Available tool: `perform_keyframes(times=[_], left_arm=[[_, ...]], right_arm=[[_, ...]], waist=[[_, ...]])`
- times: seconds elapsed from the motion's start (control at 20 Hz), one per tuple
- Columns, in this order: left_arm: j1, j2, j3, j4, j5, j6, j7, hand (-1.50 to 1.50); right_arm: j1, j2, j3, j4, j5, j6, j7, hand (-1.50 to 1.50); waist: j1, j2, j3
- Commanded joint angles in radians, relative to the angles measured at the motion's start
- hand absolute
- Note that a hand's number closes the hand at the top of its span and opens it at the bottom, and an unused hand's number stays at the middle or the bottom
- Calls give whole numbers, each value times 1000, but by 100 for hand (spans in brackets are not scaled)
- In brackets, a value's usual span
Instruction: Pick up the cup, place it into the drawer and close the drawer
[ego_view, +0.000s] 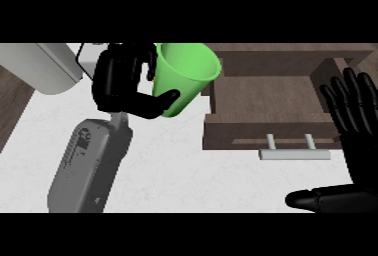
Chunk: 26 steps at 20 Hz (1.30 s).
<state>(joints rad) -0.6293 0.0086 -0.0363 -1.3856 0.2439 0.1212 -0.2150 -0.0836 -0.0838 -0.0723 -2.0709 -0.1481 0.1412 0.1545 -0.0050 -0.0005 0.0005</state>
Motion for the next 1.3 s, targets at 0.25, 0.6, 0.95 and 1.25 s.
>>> perform_keyframes(times=[0.25, 0.6, 0.95, 1.25], left_arm=[[-285, -8, 29, 267, -39, 68, -1, 150], [-403, -9, -84, 396, -3, 196, 19, 150], [-483, -8, -114, 576, 82, 222, -45, 150], [-631, -9, -171, 773, 189, 289, -90, 150]], right_arm=[[29, 1, 13, -10, 4, 15, -8, -150], [-11, -12, -22, 21, -16, 9, -4, -150], [57, -4, -19, 23, -28, 51, -77, -150], [-17, -3, -8, 43, -5, 15, -32, -150]], waist=[[-12, 4, 0], [-16, 3, 0], [-24, 5, 0], [-43, 11, 0]])
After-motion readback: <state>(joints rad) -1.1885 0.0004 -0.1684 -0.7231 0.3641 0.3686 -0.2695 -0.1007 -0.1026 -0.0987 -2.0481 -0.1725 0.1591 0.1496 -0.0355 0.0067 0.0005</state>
